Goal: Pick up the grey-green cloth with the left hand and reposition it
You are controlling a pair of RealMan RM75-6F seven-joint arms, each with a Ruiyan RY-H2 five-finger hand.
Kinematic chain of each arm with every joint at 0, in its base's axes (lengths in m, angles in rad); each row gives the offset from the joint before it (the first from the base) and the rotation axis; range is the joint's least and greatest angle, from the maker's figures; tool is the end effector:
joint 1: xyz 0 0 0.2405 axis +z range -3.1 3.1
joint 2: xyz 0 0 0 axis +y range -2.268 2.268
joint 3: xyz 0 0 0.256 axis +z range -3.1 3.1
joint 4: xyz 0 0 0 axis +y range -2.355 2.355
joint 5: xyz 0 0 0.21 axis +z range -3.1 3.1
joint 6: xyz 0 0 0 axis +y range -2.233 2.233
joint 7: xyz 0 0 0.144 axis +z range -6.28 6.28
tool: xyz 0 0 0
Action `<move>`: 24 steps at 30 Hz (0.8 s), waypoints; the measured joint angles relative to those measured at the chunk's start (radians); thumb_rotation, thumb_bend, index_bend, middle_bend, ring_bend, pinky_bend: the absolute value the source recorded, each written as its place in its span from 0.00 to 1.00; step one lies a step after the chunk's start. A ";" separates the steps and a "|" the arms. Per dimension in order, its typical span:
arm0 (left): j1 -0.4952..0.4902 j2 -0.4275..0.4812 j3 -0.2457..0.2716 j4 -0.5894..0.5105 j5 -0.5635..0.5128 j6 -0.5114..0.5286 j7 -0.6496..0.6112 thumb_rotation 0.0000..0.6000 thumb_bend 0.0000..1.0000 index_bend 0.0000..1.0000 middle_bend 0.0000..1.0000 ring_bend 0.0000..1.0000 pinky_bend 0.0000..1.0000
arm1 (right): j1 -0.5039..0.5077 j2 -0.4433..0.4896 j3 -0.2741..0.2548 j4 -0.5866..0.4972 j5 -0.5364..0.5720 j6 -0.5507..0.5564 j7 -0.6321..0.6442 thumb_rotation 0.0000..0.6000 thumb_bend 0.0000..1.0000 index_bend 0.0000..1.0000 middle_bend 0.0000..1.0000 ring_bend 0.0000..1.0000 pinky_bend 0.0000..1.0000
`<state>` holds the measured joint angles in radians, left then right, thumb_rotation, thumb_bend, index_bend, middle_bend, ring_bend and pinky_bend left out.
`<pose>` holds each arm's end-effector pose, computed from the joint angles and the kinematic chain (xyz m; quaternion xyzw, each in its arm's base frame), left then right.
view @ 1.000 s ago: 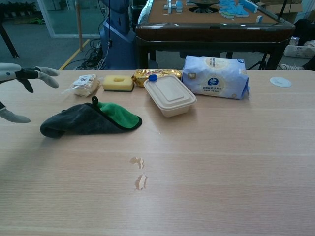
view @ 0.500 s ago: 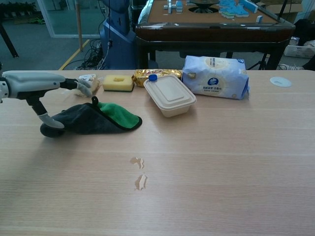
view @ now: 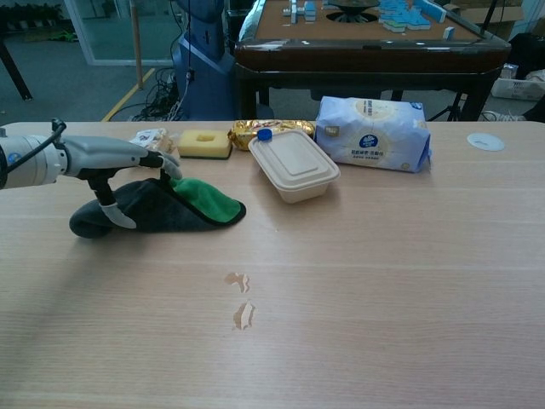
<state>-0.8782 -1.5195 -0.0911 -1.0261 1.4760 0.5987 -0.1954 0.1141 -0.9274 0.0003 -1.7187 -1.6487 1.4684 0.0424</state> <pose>-0.2036 0.4109 -0.0058 -0.8209 -0.3551 -0.2537 0.3683 -0.2836 -0.1763 0.1911 0.6620 -0.3535 0.3864 0.5362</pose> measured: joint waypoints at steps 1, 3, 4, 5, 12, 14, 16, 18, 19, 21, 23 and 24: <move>-0.005 -0.006 0.001 0.011 -0.005 -0.010 0.010 1.00 0.14 0.12 0.00 0.00 0.01 | 0.000 0.000 0.000 0.001 0.001 0.000 0.001 1.00 0.23 0.40 0.29 0.23 0.32; -0.016 -0.020 0.002 0.036 -0.022 -0.034 0.038 1.00 0.14 0.13 0.00 0.00 0.01 | 0.000 -0.001 0.000 0.003 0.004 -0.001 0.004 1.00 0.23 0.40 0.29 0.23 0.32; -0.020 -0.024 0.002 0.044 -0.032 -0.045 0.050 1.00 0.14 0.14 0.00 0.00 0.01 | -0.001 -0.001 0.000 0.005 0.004 -0.001 0.005 1.00 0.23 0.40 0.29 0.23 0.32; -0.024 -0.030 0.002 0.052 -0.048 -0.059 0.067 1.00 0.14 0.15 0.00 0.00 0.01 | -0.001 -0.001 0.001 0.007 0.005 -0.001 0.008 1.00 0.23 0.40 0.29 0.23 0.32; -0.027 -0.042 0.005 0.081 -0.138 -0.111 0.138 1.00 0.14 0.26 0.04 0.04 0.14 | -0.002 -0.005 0.001 0.018 0.007 -0.001 0.018 1.00 0.23 0.40 0.29 0.23 0.32; -0.023 -0.038 0.006 0.077 -0.155 -0.114 0.144 1.00 0.14 0.28 0.07 0.08 0.22 | -0.001 -0.006 0.001 0.020 0.007 -0.003 0.019 1.00 0.23 0.40 0.29 0.23 0.32; -0.018 -0.034 0.008 0.074 -0.160 -0.110 0.150 1.00 0.14 0.31 0.12 0.16 0.33 | -0.001 -0.007 0.001 0.021 0.006 -0.004 0.019 1.00 0.23 0.40 0.29 0.23 0.32; -0.010 -0.034 0.008 0.070 -0.166 -0.099 0.146 1.00 0.14 0.35 0.16 0.20 0.41 | 0.000 -0.007 0.001 0.021 0.006 -0.006 0.019 1.00 0.23 0.40 0.29 0.23 0.32; -0.007 -0.035 0.009 0.069 -0.168 -0.097 0.142 1.00 0.14 0.36 0.18 0.23 0.45 | 0.001 -0.008 0.001 0.021 0.006 -0.006 0.019 1.00 0.23 0.40 0.29 0.23 0.32; -0.002 -0.039 0.010 0.069 -0.170 -0.092 0.135 1.00 0.14 0.39 0.22 0.27 0.51 | 0.001 -0.008 0.001 0.019 0.006 -0.007 0.018 1.00 0.23 0.40 0.29 0.23 0.32; 0.004 -0.049 0.011 0.074 -0.167 -0.075 0.127 1.00 0.14 0.41 0.25 0.31 0.56 | 0.001 -0.007 0.001 0.018 0.007 -0.007 0.017 1.00 0.23 0.40 0.29 0.23 0.32; 0.007 -0.055 0.011 0.076 -0.166 -0.066 0.121 1.00 0.14 0.42 0.26 0.32 0.58 | 0.000 -0.006 0.001 0.018 0.007 -0.007 0.016 1.00 0.23 0.40 0.29 0.23 0.32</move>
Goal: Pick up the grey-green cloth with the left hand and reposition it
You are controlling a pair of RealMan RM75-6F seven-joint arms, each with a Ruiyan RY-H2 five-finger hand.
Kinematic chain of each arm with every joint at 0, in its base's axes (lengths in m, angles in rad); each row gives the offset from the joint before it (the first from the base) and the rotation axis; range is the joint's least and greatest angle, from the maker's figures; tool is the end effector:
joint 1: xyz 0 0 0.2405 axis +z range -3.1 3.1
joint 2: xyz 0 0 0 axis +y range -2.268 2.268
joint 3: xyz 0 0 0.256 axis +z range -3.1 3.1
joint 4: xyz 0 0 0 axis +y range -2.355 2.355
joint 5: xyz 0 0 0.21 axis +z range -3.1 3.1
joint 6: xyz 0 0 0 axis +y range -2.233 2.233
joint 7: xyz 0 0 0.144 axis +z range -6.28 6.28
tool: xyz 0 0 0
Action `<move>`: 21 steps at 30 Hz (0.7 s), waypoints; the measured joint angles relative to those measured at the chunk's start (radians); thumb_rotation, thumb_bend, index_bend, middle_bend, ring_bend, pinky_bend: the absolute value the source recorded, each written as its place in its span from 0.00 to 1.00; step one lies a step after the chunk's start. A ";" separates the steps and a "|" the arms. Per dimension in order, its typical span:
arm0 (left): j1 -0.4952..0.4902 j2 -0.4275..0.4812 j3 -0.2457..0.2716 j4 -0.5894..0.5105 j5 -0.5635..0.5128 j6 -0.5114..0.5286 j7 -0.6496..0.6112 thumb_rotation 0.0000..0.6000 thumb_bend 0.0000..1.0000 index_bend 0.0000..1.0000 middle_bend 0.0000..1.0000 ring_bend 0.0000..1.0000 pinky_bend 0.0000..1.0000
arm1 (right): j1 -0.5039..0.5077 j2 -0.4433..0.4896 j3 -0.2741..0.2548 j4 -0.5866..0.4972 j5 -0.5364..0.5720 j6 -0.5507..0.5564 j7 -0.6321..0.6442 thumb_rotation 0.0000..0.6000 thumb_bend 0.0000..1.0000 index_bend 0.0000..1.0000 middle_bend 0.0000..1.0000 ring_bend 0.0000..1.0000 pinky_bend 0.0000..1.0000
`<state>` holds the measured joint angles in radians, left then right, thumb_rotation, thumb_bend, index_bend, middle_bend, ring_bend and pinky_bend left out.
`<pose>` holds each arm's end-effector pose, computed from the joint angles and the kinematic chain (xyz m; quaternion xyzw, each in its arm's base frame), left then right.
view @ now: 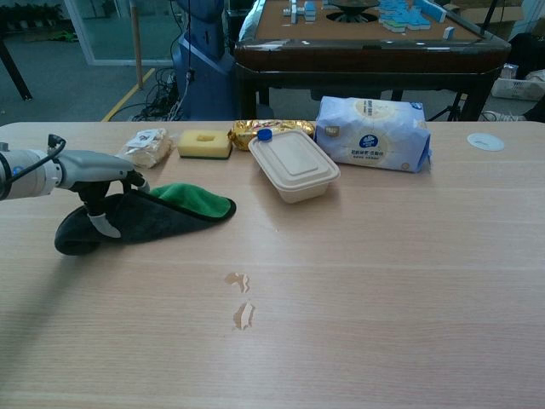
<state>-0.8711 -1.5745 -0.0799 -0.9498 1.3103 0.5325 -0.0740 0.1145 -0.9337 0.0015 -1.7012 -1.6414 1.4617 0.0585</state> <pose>-0.2295 0.4143 -0.0155 -0.8031 -0.3845 -0.2078 0.4049 -0.2880 -0.1772 0.1907 0.6599 -0.3585 0.3845 0.5368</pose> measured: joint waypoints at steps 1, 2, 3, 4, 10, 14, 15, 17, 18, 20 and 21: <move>0.003 -0.006 0.000 0.003 0.002 0.007 -0.007 1.00 0.14 0.42 0.27 0.33 0.59 | 0.000 0.000 0.000 0.000 0.000 0.001 -0.001 1.00 0.23 0.40 0.29 0.23 0.32; 0.005 -0.013 0.001 0.007 0.004 0.012 -0.017 1.00 0.14 0.43 0.28 0.33 0.60 | -0.001 0.001 0.000 -0.002 0.000 0.002 -0.002 1.00 0.23 0.40 0.29 0.23 0.32; 0.007 -0.017 0.002 0.009 0.006 0.012 -0.025 1.00 0.14 0.43 0.28 0.34 0.62 | -0.002 0.002 0.000 -0.002 0.001 0.003 -0.002 1.00 0.23 0.40 0.29 0.23 0.32; 0.008 -0.021 0.004 0.012 0.010 0.013 -0.032 1.00 0.14 0.44 0.29 0.35 0.63 | -0.003 0.002 0.000 -0.003 0.001 0.004 -0.002 1.00 0.23 0.40 0.29 0.23 0.32; 0.015 -0.038 0.016 0.012 0.045 0.046 -0.062 1.00 0.14 0.51 0.39 0.44 0.74 | -0.008 0.005 -0.001 -0.005 0.004 0.008 -0.003 1.00 0.23 0.40 0.29 0.23 0.32; 0.021 -0.047 0.027 0.007 0.085 0.092 -0.094 1.00 0.14 0.57 0.48 0.53 0.82 | -0.009 0.006 0.000 -0.006 0.004 0.011 -0.004 1.00 0.23 0.40 0.29 0.23 0.32; 0.023 -0.049 0.030 0.008 0.096 0.103 -0.103 1.00 0.14 0.58 0.50 0.54 0.83 | -0.009 0.007 0.001 -0.006 0.004 0.011 -0.004 1.00 0.23 0.40 0.29 0.23 0.32; 0.025 -0.055 0.038 0.010 0.117 0.120 -0.124 1.00 0.14 0.59 0.52 0.56 0.84 | -0.010 0.007 0.001 -0.007 0.004 0.012 -0.004 1.00 0.23 0.40 0.29 0.23 0.32; 0.025 -0.057 0.042 0.011 0.125 0.125 -0.132 1.00 0.14 0.60 0.53 0.57 0.85 | -0.010 0.007 0.001 -0.007 0.004 0.013 -0.004 1.00 0.23 0.40 0.29 0.23 0.32; 0.026 -0.062 0.052 0.013 0.145 0.141 -0.148 1.00 0.14 0.61 0.55 0.59 0.87 | -0.012 0.008 0.001 -0.007 0.004 0.014 -0.005 1.00 0.23 0.40 0.29 0.23 0.32; 0.026 -0.064 0.055 0.014 0.153 0.150 -0.153 1.00 0.15 0.62 0.57 0.61 0.89 | -0.012 0.008 0.001 -0.008 0.004 0.015 -0.006 1.00 0.23 0.40 0.29 0.23 0.32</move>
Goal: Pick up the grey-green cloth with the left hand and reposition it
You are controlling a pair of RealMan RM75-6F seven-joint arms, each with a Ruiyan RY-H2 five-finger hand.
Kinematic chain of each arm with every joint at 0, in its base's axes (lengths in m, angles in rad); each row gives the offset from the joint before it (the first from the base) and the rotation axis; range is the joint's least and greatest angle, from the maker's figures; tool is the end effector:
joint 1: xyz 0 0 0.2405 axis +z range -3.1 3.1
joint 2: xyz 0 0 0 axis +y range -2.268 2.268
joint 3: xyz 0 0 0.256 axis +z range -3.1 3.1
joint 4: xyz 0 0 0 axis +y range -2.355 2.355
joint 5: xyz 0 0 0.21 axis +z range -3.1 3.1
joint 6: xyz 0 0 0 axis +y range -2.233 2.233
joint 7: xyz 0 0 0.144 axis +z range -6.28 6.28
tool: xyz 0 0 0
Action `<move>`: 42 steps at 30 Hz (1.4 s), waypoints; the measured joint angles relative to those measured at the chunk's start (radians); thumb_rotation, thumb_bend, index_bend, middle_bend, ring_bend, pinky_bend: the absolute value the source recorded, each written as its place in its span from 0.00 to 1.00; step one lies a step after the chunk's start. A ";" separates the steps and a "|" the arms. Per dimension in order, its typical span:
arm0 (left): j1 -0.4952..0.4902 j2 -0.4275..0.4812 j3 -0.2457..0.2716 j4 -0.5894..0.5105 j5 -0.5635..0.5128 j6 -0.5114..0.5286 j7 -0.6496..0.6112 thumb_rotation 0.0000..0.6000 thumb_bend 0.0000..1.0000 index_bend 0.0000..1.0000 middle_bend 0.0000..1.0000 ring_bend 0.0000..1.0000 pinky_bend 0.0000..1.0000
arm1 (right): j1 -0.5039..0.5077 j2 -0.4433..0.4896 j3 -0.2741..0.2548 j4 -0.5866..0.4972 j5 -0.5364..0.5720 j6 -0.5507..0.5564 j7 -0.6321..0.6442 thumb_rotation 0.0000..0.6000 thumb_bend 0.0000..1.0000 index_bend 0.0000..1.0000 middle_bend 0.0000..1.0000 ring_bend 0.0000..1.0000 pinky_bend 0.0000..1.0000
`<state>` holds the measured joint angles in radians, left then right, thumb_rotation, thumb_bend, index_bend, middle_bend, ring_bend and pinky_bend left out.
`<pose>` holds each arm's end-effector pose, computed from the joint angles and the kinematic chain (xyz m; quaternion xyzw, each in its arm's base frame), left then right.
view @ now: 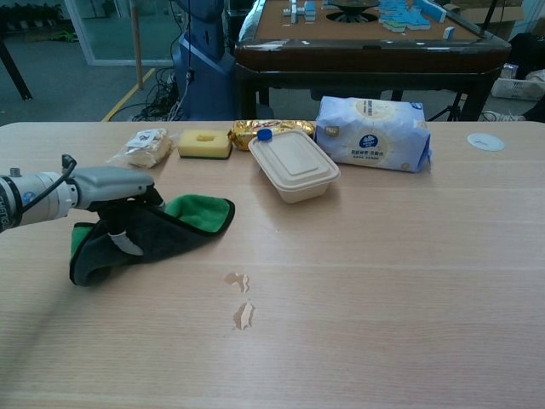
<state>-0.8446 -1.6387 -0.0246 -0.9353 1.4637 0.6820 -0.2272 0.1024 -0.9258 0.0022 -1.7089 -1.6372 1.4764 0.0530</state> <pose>-0.2179 0.3906 -0.0407 -0.8133 -0.3740 -0.2653 0.3581 -0.2883 -0.1739 0.1946 0.6548 -0.3572 0.3844 0.5440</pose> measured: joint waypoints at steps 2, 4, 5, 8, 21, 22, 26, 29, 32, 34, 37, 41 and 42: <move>0.002 -0.004 0.008 0.002 0.019 0.022 -0.013 1.00 0.17 0.64 0.61 0.64 0.91 | -0.001 0.001 0.000 -0.002 0.000 0.001 -0.001 1.00 0.23 0.40 0.29 0.23 0.32; 0.003 -0.006 0.015 0.003 0.034 0.041 -0.028 1.00 0.21 0.66 0.64 0.67 0.95 | -0.001 0.002 0.000 -0.003 -0.001 0.002 -0.001 1.00 0.23 0.40 0.29 0.23 0.32; 0.005 -0.007 0.020 0.003 0.043 0.052 -0.037 1.00 0.22 0.66 0.65 0.68 0.95 | -0.002 0.002 0.001 -0.003 -0.001 0.003 -0.001 1.00 0.23 0.40 0.29 0.23 0.32; 0.009 -0.005 0.028 -0.002 0.062 0.083 -0.055 1.00 0.27 0.68 0.69 0.72 0.99 | -0.003 0.004 0.001 -0.004 -0.003 0.007 0.000 1.00 0.23 0.40 0.29 0.23 0.32; 0.039 0.106 0.035 -0.170 0.137 0.280 -0.199 1.00 0.29 0.69 0.72 0.73 1.00 | -0.007 0.008 0.002 -0.011 -0.010 0.015 -0.004 1.00 0.23 0.40 0.30 0.23 0.32; 0.039 0.120 0.037 -0.191 0.145 0.288 -0.205 1.00 0.29 0.69 0.72 0.73 1.00 | -0.006 0.008 0.002 -0.012 -0.011 0.014 -0.005 1.00 0.23 0.40 0.29 0.23 0.32; 0.038 0.178 0.053 -0.294 0.188 0.317 -0.226 1.00 0.29 0.68 0.72 0.72 1.00 | -0.004 0.007 0.002 -0.014 -0.012 0.011 -0.007 1.00 0.23 0.40 0.29 0.23 0.32; 0.031 0.214 0.072 -0.357 0.223 0.324 -0.237 1.00 0.29 0.68 0.72 0.72 1.00 | -0.004 0.006 0.002 -0.015 -0.011 0.010 -0.008 1.00 0.23 0.40 0.29 0.23 0.32; 0.025 0.228 0.092 -0.408 0.251 0.329 -0.244 1.00 0.29 0.68 0.72 0.72 1.00 | -0.005 0.006 0.002 -0.014 -0.011 0.010 -0.008 1.00 0.23 0.40 0.29 0.23 0.32; 0.021 0.228 0.103 -0.429 0.262 0.327 -0.249 1.00 0.29 0.68 0.72 0.72 1.00 | -0.005 0.005 0.002 -0.014 -0.012 0.010 -0.007 1.00 0.23 0.40 0.29 0.23 0.32; 0.015 0.222 0.111 -0.432 0.273 0.318 -0.226 1.00 0.29 0.68 0.72 0.72 1.00 | -0.006 0.004 0.000 -0.012 -0.013 0.011 -0.006 1.00 0.23 0.40 0.29 0.23 0.32; 0.005 0.214 0.128 -0.417 0.285 0.282 -0.131 1.00 0.29 0.68 0.72 0.72 1.00 | -0.010 0.006 0.000 -0.013 -0.012 0.016 -0.007 1.00 0.23 0.40 0.29 0.23 0.32; 0.003 0.214 0.132 -0.416 0.286 0.273 -0.119 1.00 0.29 0.68 0.72 0.72 1.00 | -0.011 0.006 0.000 -0.013 -0.012 0.017 -0.007 1.00 0.23 0.40 0.29 0.23 0.32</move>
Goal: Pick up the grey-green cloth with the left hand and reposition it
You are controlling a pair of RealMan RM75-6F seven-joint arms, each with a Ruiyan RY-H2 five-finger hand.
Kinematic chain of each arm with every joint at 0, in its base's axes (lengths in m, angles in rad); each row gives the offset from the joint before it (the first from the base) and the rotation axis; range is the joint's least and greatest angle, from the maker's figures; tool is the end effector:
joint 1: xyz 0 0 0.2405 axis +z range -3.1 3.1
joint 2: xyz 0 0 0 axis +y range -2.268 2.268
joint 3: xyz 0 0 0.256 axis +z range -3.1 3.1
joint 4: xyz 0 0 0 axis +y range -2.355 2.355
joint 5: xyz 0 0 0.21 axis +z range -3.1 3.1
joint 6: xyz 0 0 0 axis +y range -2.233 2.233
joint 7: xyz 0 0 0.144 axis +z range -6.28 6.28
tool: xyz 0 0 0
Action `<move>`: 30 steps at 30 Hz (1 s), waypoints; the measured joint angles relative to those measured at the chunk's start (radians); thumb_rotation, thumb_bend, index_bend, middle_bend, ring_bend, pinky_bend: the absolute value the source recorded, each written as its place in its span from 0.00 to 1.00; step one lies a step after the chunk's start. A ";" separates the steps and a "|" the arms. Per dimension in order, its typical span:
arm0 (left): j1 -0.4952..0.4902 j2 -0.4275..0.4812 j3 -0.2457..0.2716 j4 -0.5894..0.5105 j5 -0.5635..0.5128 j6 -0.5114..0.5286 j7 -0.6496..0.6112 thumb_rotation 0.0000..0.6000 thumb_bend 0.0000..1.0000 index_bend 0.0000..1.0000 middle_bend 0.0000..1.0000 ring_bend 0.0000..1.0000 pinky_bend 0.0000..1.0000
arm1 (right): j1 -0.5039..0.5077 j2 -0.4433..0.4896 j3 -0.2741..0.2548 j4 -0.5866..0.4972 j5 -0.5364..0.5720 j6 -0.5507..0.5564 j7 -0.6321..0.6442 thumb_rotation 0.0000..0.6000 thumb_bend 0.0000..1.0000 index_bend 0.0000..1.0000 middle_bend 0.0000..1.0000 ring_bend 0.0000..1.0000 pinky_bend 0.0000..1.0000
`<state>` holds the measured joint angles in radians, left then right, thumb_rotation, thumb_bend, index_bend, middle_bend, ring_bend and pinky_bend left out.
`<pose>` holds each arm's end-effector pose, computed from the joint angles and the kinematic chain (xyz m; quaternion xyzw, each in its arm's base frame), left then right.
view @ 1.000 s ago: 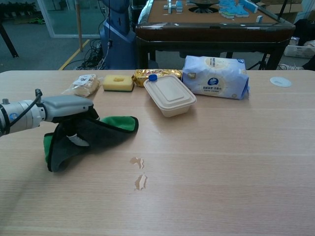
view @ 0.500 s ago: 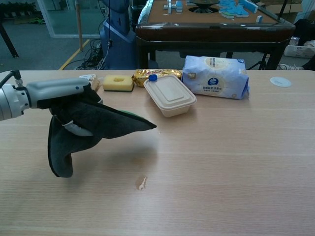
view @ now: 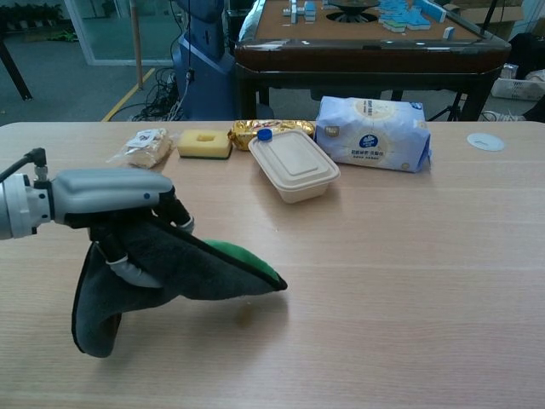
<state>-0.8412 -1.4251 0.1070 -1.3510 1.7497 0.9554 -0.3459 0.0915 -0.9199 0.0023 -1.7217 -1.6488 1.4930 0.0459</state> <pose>-0.1641 0.3095 -0.0142 -0.8555 -0.3232 -0.3588 0.1869 -0.2853 -0.1704 0.1964 0.6535 -0.3533 0.3888 0.5450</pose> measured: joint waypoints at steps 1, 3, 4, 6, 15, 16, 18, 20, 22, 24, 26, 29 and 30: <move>-0.002 0.000 0.007 0.003 0.002 -0.013 0.016 1.00 0.29 0.68 0.72 0.72 1.00 | 0.000 0.000 0.000 0.000 0.000 0.000 -0.001 1.00 0.23 0.40 0.29 0.23 0.32; -0.007 0.003 0.026 0.007 0.006 -0.041 0.044 1.00 0.29 0.68 0.72 0.72 1.00 | 0.001 -0.001 0.000 0.000 0.000 -0.003 -0.002 1.00 0.23 0.40 0.29 0.23 0.32; -0.008 0.004 0.033 0.008 0.007 -0.050 0.054 1.00 0.29 0.68 0.72 0.72 1.00 | 0.001 -0.001 0.000 -0.001 0.000 -0.004 -0.002 1.00 0.23 0.40 0.29 0.23 0.32; -0.011 0.007 0.041 0.010 0.010 -0.061 0.077 1.00 0.29 0.68 0.72 0.72 1.00 | 0.004 -0.002 0.000 -0.001 -0.001 -0.007 -0.003 1.00 0.23 0.40 0.29 0.23 0.32; -0.018 0.010 0.052 -0.017 -0.017 -0.114 0.122 1.00 0.29 0.68 0.72 0.72 1.00 | 0.009 -0.005 0.001 -0.006 -0.004 -0.013 -0.009 1.00 0.23 0.40 0.29 0.23 0.32; -0.020 0.005 0.052 -0.016 -0.015 -0.115 0.119 1.00 0.29 0.68 0.72 0.72 1.00 | 0.009 -0.005 0.001 -0.006 -0.004 -0.014 -0.009 1.00 0.23 0.40 0.30 0.23 0.32; -0.022 -0.013 0.053 -0.005 -0.010 -0.113 0.122 1.00 0.29 0.68 0.72 0.72 1.00 | 0.010 -0.006 0.001 -0.007 -0.004 -0.015 -0.011 1.00 0.23 0.40 0.29 0.23 0.32; -0.025 -0.037 0.051 0.010 -0.007 -0.113 0.124 1.00 0.29 0.68 0.72 0.72 1.00 | 0.009 -0.005 0.002 -0.009 -0.004 -0.013 -0.013 1.00 0.23 0.40 0.30 0.23 0.32; -0.028 -0.059 0.045 0.024 -0.007 -0.112 0.124 1.00 0.29 0.68 0.72 0.72 1.00 | 0.009 -0.004 0.002 -0.010 -0.003 -0.012 -0.014 1.00 0.23 0.40 0.29 0.23 0.32; -0.033 -0.082 0.036 0.042 -0.010 -0.112 0.121 1.00 0.29 0.68 0.72 0.72 1.00 | 0.008 -0.003 0.002 -0.011 -0.002 -0.012 -0.015 1.00 0.23 0.40 0.29 0.23 0.32; -0.040 -0.104 0.027 0.060 -0.014 -0.116 0.118 1.00 0.29 0.68 0.72 0.72 1.00 | 0.007 -0.003 0.001 -0.012 -0.001 -0.012 -0.015 1.00 0.23 0.40 0.29 0.23 0.32; -0.048 -0.129 0.017 0.083 -0.022 -0.119 0.114 1.00 0.29 0.68 0.72 0.72 1.00 | 0.006 -0.003 0.001 -0.011 0.000 -0.011 -0.015 1.00 0.23 0.40 0.29 0.23 0.32; -0.049 -0.137 0.014 0.091 -0.024 -0.120 0.113 1.00 0.29 0.68 0.72 0.72 1.00 | 0.006 -0.003 0.001 -0.010 0.000 -0.012 -0.015 1.00 0.23 0.40 0.29 0.23 0.32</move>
<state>-0.8906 -1.5619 0.1207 -1.2603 1.7256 0.8352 -0.2327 0.0972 -0.9234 0.0031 -1.7319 -1.6485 1.4813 0.0312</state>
